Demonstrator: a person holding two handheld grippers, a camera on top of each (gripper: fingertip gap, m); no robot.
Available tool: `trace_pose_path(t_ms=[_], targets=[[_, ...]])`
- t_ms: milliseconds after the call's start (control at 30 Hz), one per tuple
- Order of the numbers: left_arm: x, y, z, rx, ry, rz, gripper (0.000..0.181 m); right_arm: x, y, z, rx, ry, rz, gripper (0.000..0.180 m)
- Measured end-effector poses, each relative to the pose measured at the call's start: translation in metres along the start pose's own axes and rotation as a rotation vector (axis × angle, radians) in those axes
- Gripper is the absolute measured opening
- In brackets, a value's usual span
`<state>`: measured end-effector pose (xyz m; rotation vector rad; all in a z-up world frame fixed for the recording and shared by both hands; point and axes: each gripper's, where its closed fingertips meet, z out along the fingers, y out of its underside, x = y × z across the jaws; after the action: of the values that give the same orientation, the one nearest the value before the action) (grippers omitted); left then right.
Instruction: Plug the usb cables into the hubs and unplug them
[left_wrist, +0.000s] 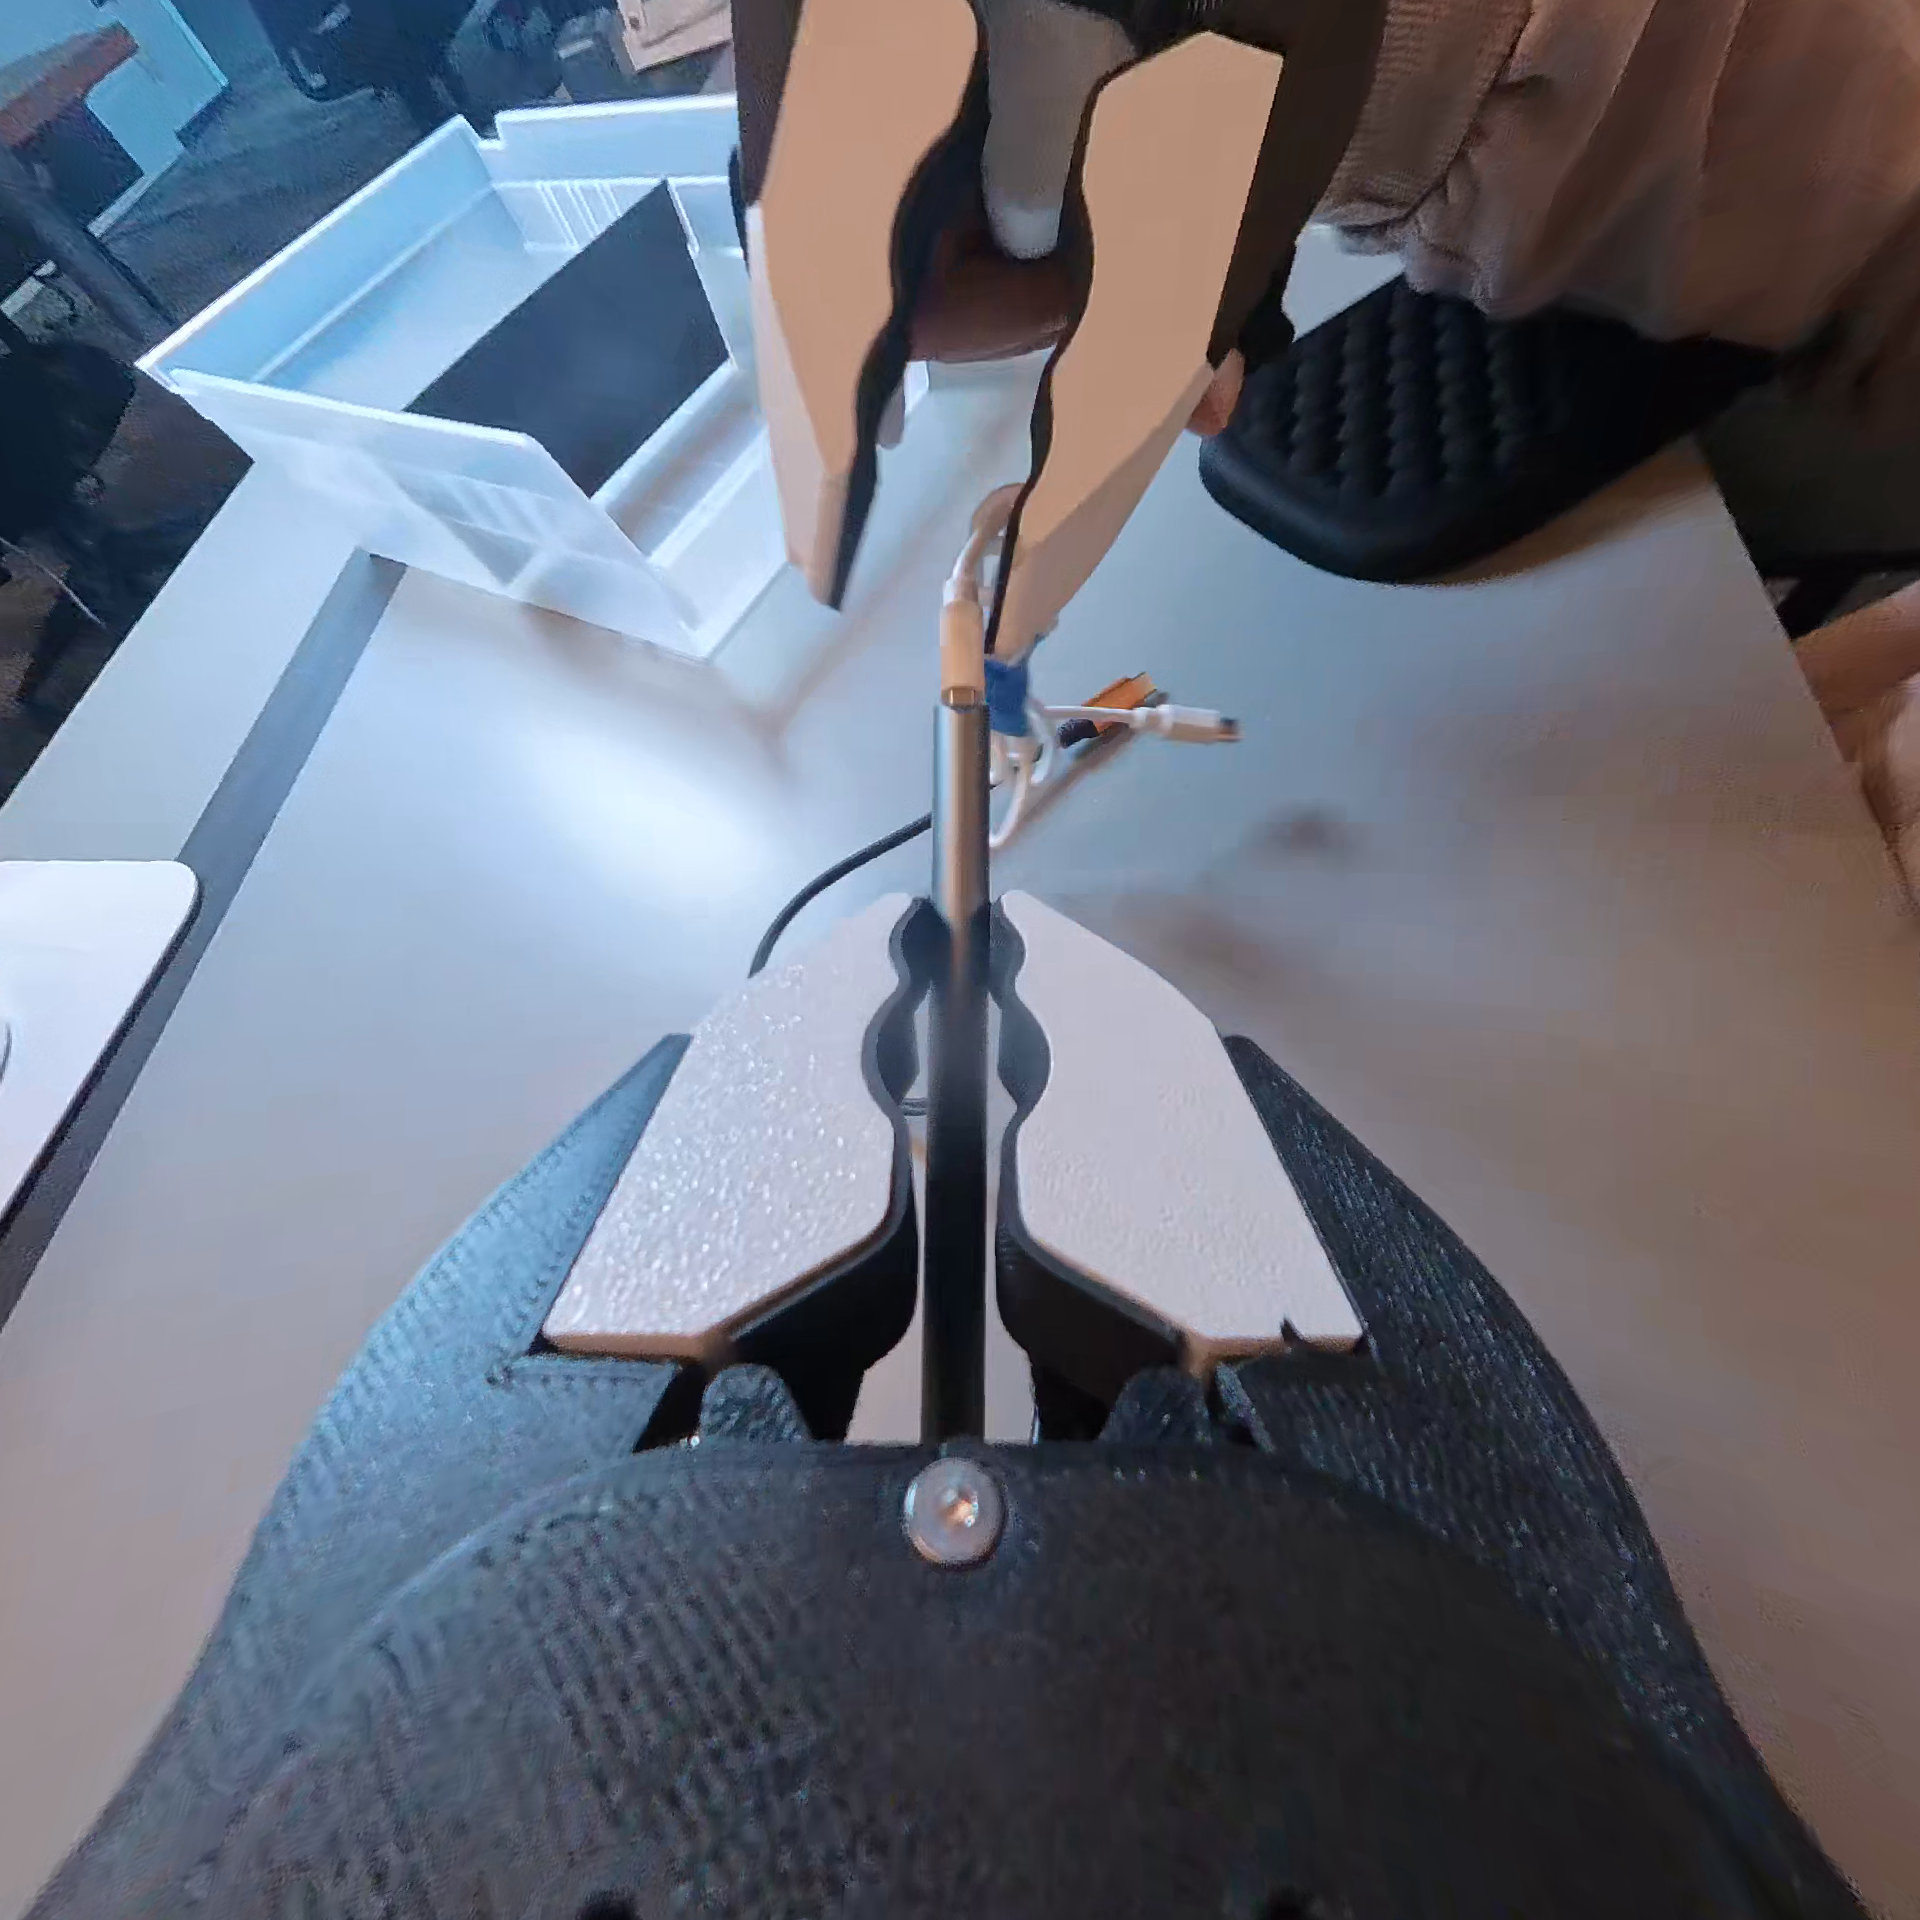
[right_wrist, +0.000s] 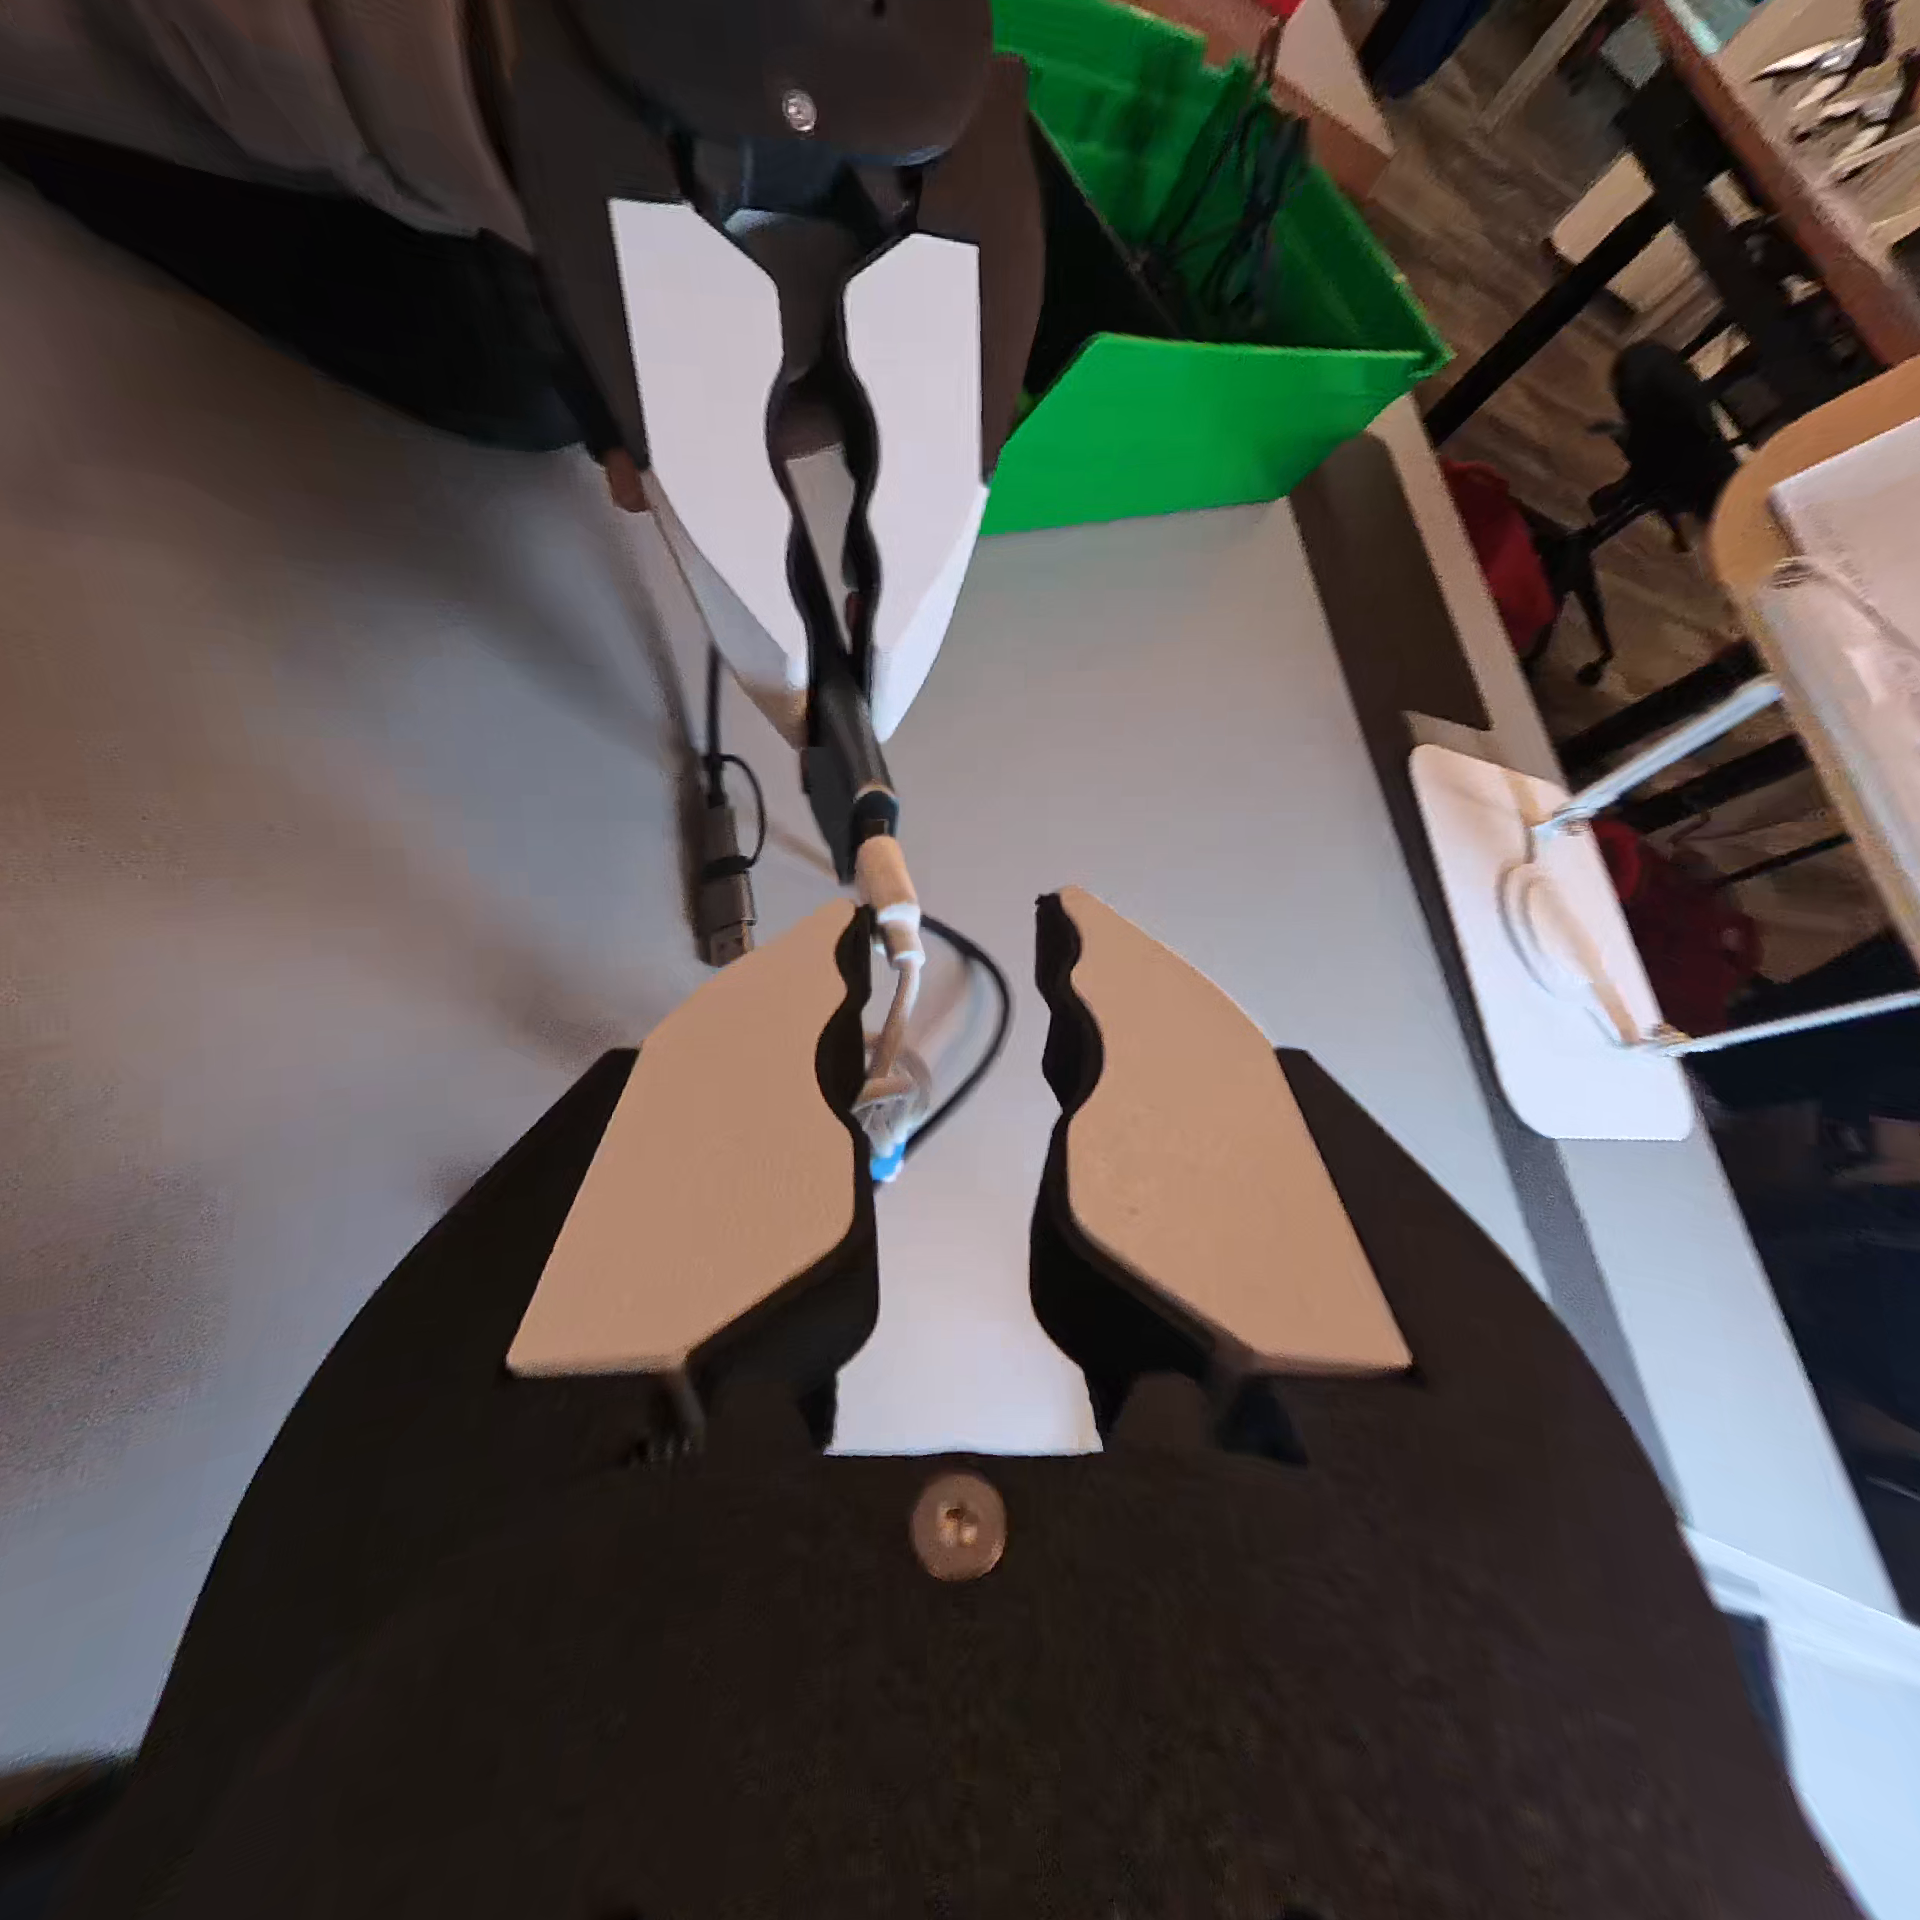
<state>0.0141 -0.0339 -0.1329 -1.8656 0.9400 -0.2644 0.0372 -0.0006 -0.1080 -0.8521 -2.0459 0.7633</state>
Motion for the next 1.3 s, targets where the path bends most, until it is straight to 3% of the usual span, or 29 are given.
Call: trace_pose_path(t_ms=[167, 633, 733, 800, 1000, 1067, 1200, 1300], targets=[[0.005, 0.005, 0.006, -0.029, -0.011, 0.061, 0.011, -0.021, 0.002, 0.006, 0.081, -0.066, 0.038, 0.01], [0.008, 0.014, 0.005, -0.054, -0.065, 0.22, 0.011, -0.03, 0.018, 0.021, 0.008, -0.03, -0.066, 0.008], [0.006, 0.018, 0.008, -0.078, -0.09, 0.263, 0.029, -0.032, 0.011, 0.022, 0.043, -0.038, -0.063, 0.008], [0.005, 0.023, 0.01, -0.116, -0.119, 0.329, 0.012, -0.034, 0.006, 0.022, 0.054, -0.041, -0.069, 0.008], [-0.004, 0.029, 0.001, -0.225, -0.155, 0.382, 0.012, -0.03, 0.001, 0.016, 0.028, -0.011, -0.134, 0.008], [-0.031, 0.052, -0.015, -0.348, -0.259, 0.415, 0.012, -0.013, -0.007, -0.01, 0.076, 0.049, -0.114, 0.008], [-0.054, 0.026, -0.041, -0.107, -0.334, 0.233, 0.011, 0.066, -0.018, -0.106, 0.256, 0.439, 0.022, 0.008], [-0.055, 0.005, -0.05, 0.045, -0.331, 0.157, 0.011, 0.118, 0.021, -0.159, 0.143, 0.766, 0.084, 0.009]])
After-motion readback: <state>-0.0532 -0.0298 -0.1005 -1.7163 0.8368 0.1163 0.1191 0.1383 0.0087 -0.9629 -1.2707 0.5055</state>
